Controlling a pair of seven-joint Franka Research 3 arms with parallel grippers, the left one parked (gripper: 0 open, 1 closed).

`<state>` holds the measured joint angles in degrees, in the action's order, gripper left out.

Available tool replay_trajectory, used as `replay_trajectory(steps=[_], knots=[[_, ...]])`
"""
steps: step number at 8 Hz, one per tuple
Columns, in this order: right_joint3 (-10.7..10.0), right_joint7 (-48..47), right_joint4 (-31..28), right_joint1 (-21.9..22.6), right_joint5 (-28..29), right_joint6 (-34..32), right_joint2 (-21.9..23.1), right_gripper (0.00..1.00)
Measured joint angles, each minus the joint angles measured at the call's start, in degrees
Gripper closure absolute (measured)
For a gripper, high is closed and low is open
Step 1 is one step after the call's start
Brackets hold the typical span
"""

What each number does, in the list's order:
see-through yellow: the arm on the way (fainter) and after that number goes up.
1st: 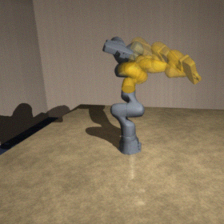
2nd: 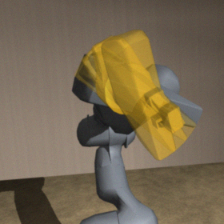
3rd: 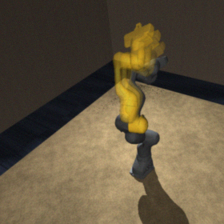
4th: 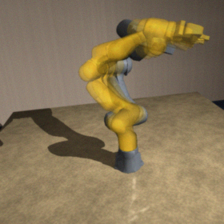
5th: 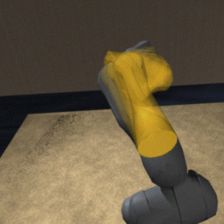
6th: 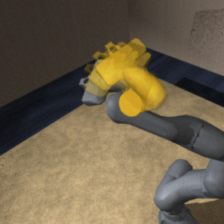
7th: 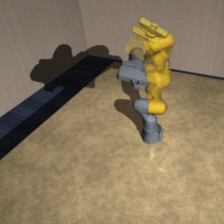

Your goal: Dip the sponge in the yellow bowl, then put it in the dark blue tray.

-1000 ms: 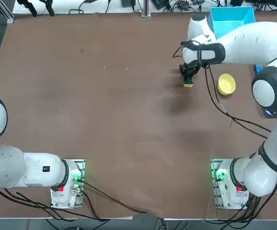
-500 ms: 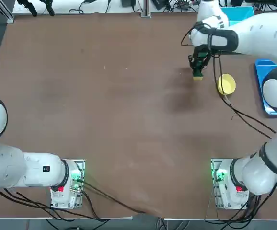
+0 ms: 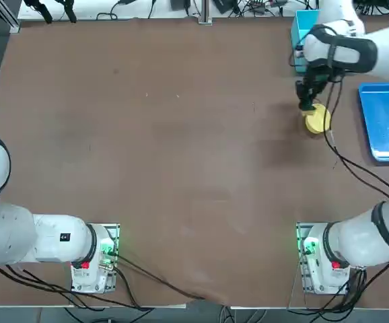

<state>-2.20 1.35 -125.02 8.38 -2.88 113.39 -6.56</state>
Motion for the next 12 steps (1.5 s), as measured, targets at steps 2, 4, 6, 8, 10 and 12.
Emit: replay_trajectory(steps=[2, 4, 6, 8, 10, 12], knots=[[-0.1, 5.5, -5.8, -5.4, -2.1, 2.4, 3.6, 0.71], [-0.1, 8.7, -10.1, -9.2, -2.2, 9.3, 4.1, 0.71], [0.0, 8.9, -12.7, -10.1, -2.2, 15.1, 2.8, 0.71], [0.0, 8.9, -13.0, -10.3, -2.2, 19.0, 0.0, 0.71], [0.1, 8.9, -13.0, -10.9, -2.2, 22.5, -2.8, 0.71], [0.1, 8.9, -12.8, -11.6, -2.2, 23.8, -4.4, 0.71]])
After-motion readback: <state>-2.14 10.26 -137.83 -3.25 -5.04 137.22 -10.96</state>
